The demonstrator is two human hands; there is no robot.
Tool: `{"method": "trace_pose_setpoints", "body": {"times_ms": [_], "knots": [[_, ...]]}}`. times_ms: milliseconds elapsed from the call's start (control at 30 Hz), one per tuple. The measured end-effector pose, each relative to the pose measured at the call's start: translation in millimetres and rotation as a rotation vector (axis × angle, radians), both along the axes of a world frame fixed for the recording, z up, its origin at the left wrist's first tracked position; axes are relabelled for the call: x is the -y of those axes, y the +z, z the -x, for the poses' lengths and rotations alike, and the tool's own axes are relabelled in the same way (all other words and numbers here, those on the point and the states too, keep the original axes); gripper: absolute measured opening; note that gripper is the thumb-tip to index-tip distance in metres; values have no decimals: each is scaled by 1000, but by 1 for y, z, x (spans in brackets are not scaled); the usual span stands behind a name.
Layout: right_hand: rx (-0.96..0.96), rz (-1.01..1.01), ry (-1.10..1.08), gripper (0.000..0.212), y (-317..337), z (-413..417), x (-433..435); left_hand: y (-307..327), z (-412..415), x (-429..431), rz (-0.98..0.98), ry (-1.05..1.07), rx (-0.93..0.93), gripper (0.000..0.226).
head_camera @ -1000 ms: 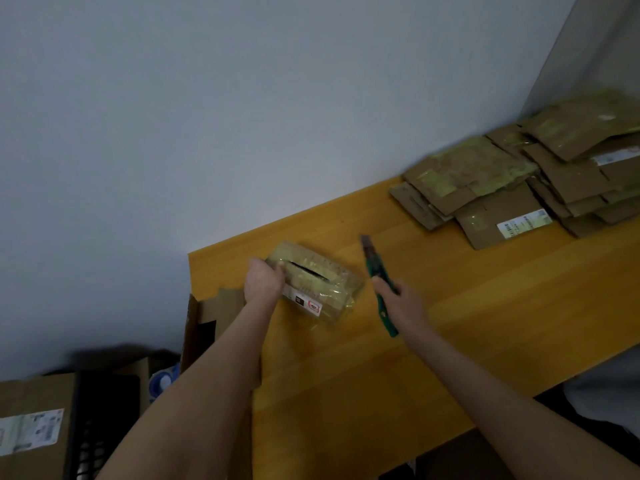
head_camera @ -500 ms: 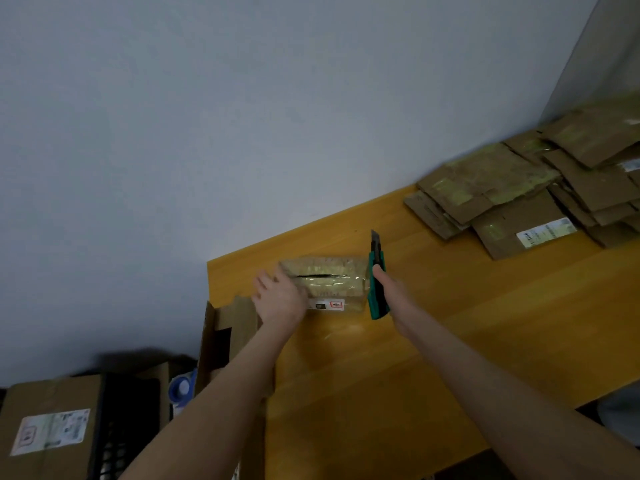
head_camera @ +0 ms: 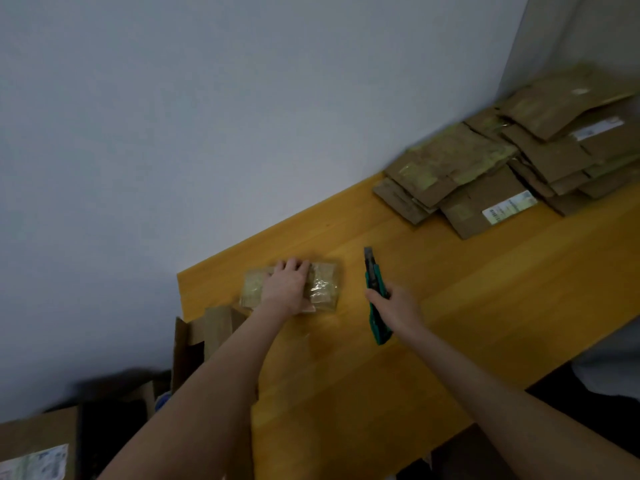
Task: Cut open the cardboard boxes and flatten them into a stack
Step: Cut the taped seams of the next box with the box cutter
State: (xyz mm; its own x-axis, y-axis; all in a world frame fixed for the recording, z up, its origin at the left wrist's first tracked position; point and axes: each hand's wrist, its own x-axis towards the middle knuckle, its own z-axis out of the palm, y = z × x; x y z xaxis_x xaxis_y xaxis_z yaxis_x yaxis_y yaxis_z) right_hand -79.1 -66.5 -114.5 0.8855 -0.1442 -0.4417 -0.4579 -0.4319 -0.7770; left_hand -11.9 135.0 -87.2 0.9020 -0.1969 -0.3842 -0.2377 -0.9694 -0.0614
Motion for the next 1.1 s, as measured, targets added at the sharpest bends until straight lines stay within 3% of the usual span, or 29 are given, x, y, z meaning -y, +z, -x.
{"method": "trace_pose_setpoints", "body": {"times_ms": [67,233,700,1100], "knots": [[36,67,100,18,1,11,5,-2,-1,-4,21,-3,-9,93],[77,126,290,33,4,17,-4,-4,-2,-4,34,5,-6,88],[61,30,366,34,-2,10,-7,-7,2,-3,-4,27,7,85],[65,140,479,37,2,12,-1,-7,-3,-4,-23,14,-39,83]]}}
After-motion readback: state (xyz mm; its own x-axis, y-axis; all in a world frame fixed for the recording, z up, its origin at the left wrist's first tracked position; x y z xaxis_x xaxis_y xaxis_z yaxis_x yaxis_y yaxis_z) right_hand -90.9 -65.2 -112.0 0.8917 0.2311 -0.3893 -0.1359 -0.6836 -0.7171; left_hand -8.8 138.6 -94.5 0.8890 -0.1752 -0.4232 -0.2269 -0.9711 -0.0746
